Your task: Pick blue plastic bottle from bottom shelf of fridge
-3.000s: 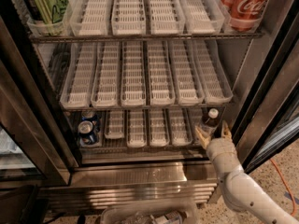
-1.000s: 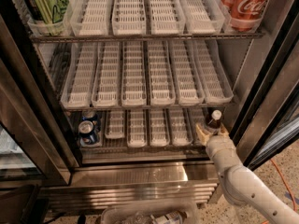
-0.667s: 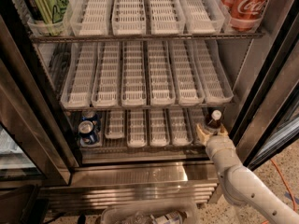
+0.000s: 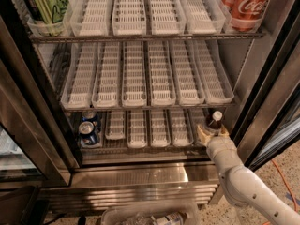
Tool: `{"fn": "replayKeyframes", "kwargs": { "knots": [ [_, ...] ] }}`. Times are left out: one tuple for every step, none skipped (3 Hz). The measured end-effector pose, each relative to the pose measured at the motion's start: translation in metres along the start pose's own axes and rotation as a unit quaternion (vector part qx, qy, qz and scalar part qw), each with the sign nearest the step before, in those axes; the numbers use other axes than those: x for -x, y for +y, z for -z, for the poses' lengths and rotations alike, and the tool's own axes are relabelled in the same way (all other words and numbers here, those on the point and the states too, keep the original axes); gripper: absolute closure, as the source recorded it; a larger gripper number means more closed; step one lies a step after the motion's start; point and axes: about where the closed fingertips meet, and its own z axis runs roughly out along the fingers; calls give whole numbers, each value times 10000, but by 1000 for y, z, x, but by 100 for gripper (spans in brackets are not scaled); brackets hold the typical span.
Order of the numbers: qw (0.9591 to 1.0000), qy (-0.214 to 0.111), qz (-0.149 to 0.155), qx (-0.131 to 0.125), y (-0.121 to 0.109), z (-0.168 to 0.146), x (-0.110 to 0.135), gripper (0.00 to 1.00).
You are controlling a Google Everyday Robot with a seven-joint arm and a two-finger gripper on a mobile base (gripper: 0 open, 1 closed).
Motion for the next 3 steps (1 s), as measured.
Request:
{"fn": "replayKeyframes", "kwargs": {
  "knots": [
    [9998, -164, -98, 55, 4, 6, 11, 100],
    [9987, -463, -203, 111, 8, 15, 36, 100],
    [9959, -802, -292, 313, 16, 29, 71, 100]
  ]
}}
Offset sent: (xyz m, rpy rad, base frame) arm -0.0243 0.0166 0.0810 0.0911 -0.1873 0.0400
